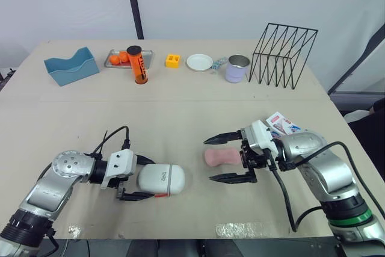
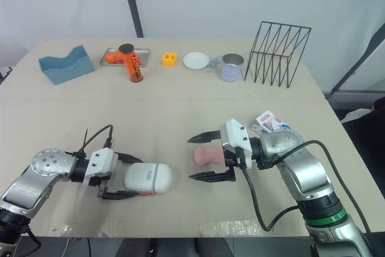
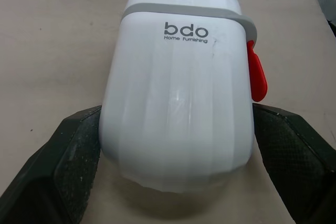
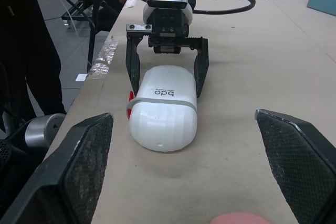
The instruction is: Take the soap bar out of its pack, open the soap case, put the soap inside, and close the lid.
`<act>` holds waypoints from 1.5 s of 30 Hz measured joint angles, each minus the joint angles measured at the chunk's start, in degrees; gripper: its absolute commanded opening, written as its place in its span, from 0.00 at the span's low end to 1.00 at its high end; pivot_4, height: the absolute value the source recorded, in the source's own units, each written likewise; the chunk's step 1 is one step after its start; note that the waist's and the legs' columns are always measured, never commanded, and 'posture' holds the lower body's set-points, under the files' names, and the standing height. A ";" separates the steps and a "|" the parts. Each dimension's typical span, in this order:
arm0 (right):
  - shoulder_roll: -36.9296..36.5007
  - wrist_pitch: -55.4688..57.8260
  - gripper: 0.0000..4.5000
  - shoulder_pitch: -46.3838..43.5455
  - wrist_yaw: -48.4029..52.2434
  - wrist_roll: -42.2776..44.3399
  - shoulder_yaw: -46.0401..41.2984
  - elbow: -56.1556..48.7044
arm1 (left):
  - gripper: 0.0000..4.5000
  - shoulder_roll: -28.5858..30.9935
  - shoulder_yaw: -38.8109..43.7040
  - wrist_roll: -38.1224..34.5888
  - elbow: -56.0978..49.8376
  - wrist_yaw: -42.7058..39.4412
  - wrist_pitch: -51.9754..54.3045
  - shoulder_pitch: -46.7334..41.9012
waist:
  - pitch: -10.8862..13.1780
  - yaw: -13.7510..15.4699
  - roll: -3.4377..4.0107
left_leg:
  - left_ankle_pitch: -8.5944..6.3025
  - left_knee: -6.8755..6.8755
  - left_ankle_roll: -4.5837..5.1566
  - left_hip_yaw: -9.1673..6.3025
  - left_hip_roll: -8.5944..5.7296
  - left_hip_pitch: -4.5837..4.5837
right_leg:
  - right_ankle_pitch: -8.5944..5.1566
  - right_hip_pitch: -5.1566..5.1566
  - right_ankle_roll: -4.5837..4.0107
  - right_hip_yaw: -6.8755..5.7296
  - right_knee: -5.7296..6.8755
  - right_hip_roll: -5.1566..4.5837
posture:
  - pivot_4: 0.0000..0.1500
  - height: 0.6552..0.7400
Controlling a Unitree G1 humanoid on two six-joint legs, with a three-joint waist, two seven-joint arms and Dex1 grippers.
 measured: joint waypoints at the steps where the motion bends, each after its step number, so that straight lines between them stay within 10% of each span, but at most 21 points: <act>1: 0.00 0.02 0.99 0.00 -0.04 0.00 0.00 0.00 | 1.00 0.00 0.00 0.02 -0.01 0.06 0.12 -0.04 | 0.00 0.00 0.00 | 0.00 0.00 0.00 0.00 0.00 0.00 | 0.00 0.00 0.00 0.00 0.00 0.00 | 1.00 1.00; 10: 0.00 0.56 0.99 0.01 -0.57 0.00 0.00 -0.03 | 1.00 -0.02 -0.02 0.03 -0.65 0.01 1.03 -0.06 | 0.00 0.00 0.00 | 0.00 0.00 0.00 0.00 0.00 0.00 | 0.00 0.00 0.00 0.00 0.00 0.00 | 1.00 1.00; 14: -0.01 0.72 1.00 0.05 -0.81 0.00 0.00 -0.05 | 0.77 -0.03 -0.15 -0.11 -0.86 -0.22 1.80 -0.06 | 0.00 0.00 0.00 | 0.00 0.00 0.00 0.00 0.00 0.00 | 0.00 0.00 0.00 0.00 0.00 0.00 | 1.00 1.00; 27: -0.01 4.17 1.00 0.11 -2.05 0.31 0.00 -0.68 | 0.77 -0.70 -0.35 0.06 -1.26 0.26 2.05 -0.56 | 0.00 0.00 0.00 | 0.00 0.00 0.00 0.00 0.00 0.00 | 0.00 0.00 0.00 0.00 0.00 0.00 | 1.00 1.00; 45: 9.53 72.09 1.00 -12.41 -33.53 28.00 -10.37 0.65 | 0.77 -3.69 0.58 -0.36 -7.04 5.92 -2.28 -2.81 | 0.00 -0.13 -0.01 | 0.01 0.00 -0.01 0.00 0.00 -0.25 | 0.16 -0.29 -0.27 0.02 0.04 0.03 | 1.00 1.00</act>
